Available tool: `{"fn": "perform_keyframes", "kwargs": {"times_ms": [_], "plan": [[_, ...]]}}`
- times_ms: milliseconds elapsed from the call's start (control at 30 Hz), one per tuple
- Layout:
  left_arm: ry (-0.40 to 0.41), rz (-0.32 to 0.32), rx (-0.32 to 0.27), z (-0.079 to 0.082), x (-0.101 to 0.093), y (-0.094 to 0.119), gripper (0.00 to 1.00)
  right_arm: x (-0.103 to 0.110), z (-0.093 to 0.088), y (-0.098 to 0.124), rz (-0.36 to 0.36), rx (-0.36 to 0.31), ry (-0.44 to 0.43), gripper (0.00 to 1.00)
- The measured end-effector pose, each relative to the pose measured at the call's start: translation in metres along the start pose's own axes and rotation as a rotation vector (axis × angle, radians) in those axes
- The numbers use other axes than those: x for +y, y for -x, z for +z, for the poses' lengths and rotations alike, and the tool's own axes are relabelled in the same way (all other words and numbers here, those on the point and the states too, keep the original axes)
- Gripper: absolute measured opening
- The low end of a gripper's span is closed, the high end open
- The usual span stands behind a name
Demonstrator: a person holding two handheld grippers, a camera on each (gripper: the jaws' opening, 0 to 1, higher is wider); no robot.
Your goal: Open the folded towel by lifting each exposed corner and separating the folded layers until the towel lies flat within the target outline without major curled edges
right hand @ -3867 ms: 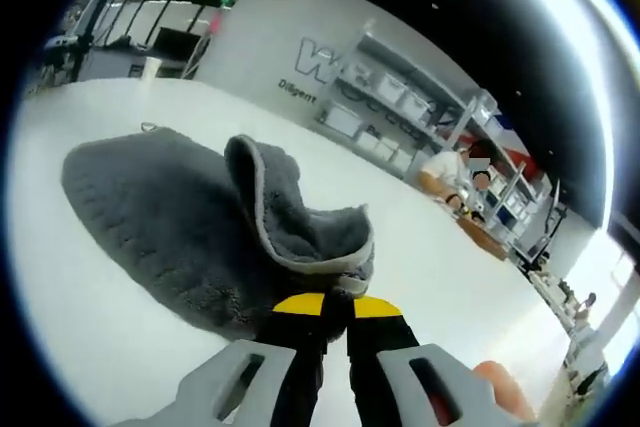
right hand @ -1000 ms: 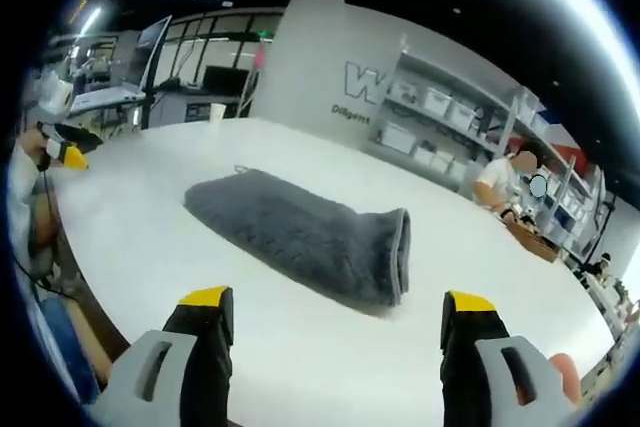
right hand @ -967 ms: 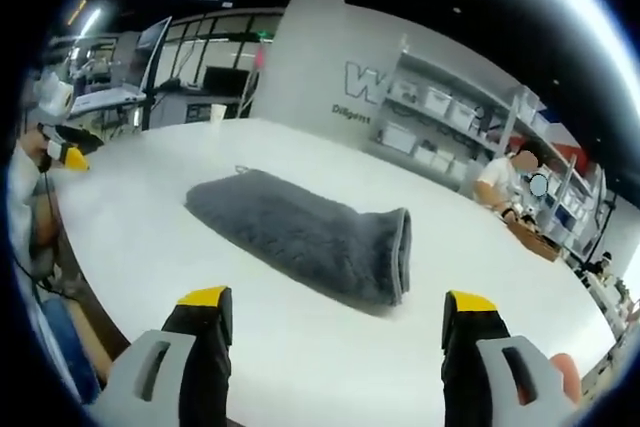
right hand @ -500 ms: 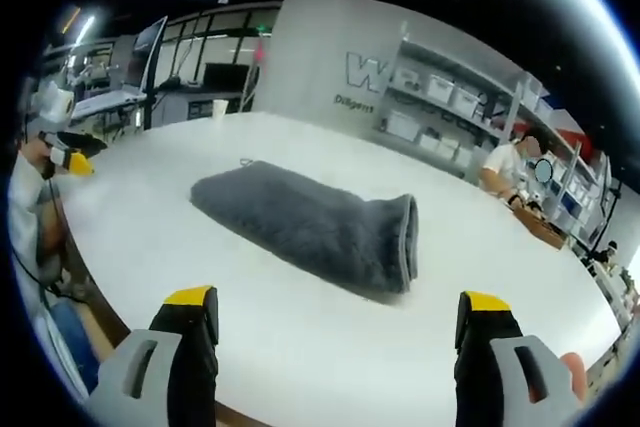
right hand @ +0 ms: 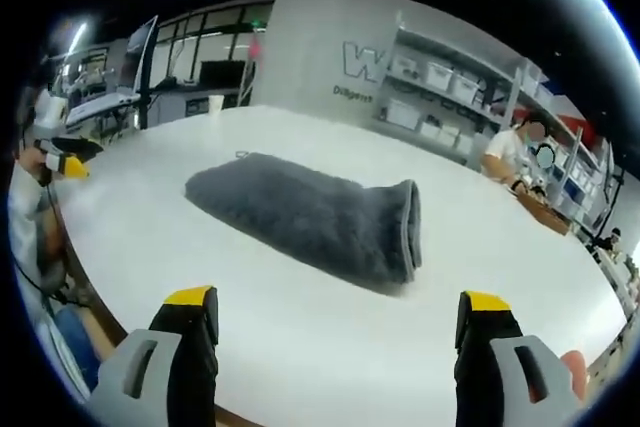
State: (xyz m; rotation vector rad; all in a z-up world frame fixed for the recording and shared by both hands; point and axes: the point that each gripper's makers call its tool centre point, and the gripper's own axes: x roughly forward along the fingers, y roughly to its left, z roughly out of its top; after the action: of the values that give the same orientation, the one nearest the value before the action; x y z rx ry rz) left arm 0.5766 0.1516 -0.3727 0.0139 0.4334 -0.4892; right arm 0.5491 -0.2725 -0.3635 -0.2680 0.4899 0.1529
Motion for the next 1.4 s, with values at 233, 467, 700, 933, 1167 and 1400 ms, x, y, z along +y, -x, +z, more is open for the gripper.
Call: {"fn": "perform_keyframes", "kwargs": {"times_ms": [233, 467, 700, 933, 1167, 1400], "plan": [[0.002, 0.005, -0.002, 0.000, 0.002, 0.001, 0.99, -0.005, -0.003, -0.012, 0.000, 0.019, 0.015, 0.99], [0.003, 0.007, -0.002, 0.001, 0.003, 0.001, 0.99, -0.009, -0.007, -0.027, 0.002, 0.037, 0.035, 0.99], [0.005, 0.009, -0.006, 0.002, 0.004, 0.002, 0.99, -0.021, -0.015, -0.046, 0.014, 0.048, 0.010, 0.93], [0.006, 0.010, -0.006, 0.003, 0.005, 0.002, 0.99, -0.025, -0.014, -0.062, 0.028, 0.028, -0.030, 0.81], [0.006, 0.009, -0.010, 0.005, 0.005, 0.002, 0.99, -0.034, -0.010, -0.075, 0.024, -0.011, -0.040, 0.78], [0.003, 0.005, -0.010, 0.005, 0.004, 0.002, 0.99, -0.037, -0.014, -0.085, 0.050, -0.014, -0.031, 0.70]]}}
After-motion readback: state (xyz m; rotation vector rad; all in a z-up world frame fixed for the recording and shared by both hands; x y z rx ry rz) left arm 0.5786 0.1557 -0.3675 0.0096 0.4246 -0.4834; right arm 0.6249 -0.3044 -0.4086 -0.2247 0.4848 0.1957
